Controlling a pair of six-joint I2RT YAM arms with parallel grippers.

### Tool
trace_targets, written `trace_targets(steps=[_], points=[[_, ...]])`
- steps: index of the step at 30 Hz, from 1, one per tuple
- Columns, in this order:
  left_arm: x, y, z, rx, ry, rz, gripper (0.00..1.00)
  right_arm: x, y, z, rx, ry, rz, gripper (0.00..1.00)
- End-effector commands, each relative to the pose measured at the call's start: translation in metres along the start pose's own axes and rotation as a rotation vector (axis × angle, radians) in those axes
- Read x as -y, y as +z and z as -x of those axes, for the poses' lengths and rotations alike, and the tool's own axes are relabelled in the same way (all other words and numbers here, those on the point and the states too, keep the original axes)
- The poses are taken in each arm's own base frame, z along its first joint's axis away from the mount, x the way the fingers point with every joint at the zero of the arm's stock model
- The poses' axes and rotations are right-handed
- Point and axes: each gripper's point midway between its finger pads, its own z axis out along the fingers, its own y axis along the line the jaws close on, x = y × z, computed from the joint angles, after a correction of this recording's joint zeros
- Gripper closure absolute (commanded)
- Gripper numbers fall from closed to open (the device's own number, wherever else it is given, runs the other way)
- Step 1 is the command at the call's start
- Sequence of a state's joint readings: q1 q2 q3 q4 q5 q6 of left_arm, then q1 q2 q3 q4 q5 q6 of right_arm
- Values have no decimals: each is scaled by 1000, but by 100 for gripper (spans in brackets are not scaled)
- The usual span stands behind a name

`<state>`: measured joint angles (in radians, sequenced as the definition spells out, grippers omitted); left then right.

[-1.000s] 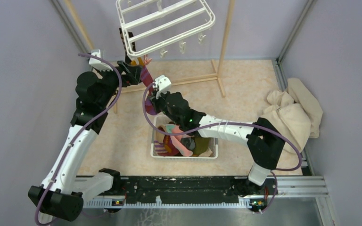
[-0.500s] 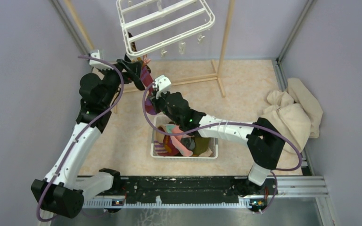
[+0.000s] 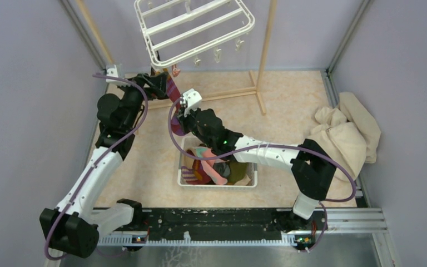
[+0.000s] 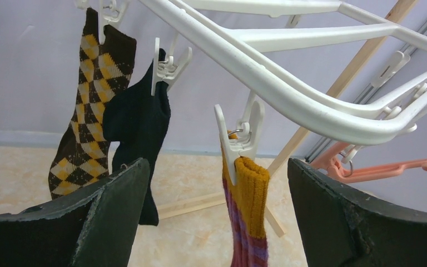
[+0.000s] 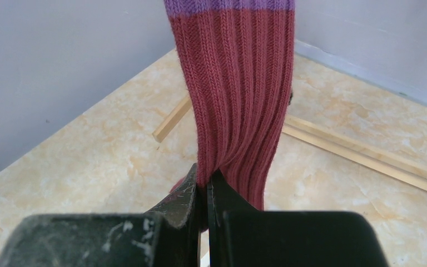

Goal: Remove the socks clipped to the hanger
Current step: Remove the sock from the hanger.

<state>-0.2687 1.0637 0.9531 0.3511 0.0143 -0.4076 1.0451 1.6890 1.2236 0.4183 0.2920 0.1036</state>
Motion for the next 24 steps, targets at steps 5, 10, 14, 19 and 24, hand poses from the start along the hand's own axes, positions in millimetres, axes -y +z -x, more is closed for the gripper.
trace_targets(steps=[5,10,14,19,24], points=[[14,0,24,131,-31,-68,1,0,-9,38,96,15,-4,100],[16,1,28,154,-47,-77,1,0,-8,36,93,14,-5,100],[15,7,26,150,-54,-72,1,1,-8,36,95,19,-4,100],[11,14,19,132,-61,-64,1,2,-7,36,95,20,-5,100],[6,16,20,145,-63,-36,1,3,-6,35,94,21,-4,100]])
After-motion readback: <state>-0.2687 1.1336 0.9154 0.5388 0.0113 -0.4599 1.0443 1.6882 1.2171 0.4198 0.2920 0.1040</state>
